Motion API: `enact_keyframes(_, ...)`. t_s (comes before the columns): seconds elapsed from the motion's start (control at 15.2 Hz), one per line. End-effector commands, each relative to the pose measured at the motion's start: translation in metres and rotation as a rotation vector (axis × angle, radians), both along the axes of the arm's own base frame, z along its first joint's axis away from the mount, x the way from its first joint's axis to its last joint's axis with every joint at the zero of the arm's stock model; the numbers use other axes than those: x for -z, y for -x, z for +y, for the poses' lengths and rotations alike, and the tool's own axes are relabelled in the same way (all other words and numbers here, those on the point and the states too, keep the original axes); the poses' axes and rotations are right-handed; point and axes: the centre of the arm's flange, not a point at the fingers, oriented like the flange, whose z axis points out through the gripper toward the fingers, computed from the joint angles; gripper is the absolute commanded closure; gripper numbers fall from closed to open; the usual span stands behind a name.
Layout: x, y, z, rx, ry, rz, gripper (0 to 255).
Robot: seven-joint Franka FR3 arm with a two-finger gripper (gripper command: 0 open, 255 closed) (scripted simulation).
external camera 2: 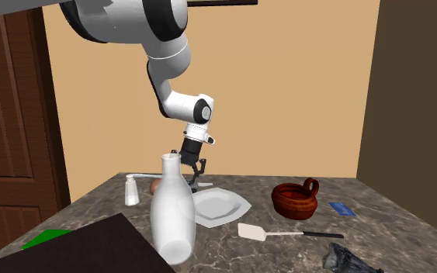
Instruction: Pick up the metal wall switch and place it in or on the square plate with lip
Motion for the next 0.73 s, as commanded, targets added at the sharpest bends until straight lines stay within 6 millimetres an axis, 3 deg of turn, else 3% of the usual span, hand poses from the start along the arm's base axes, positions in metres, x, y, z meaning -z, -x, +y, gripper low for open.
enact_keyframes(0.0, 0.007, 0.003, -0.005, 0.061, 0.048, -0.01, 0)
enact_keyframes(0.33, 0.034, 0.014, -0.005, 0.061, 0.048, -0.01, 0)
enact_keyframes(0.66, 0.034, 0.014, -0.005, 0.061, 0.048, -0.01, 0)
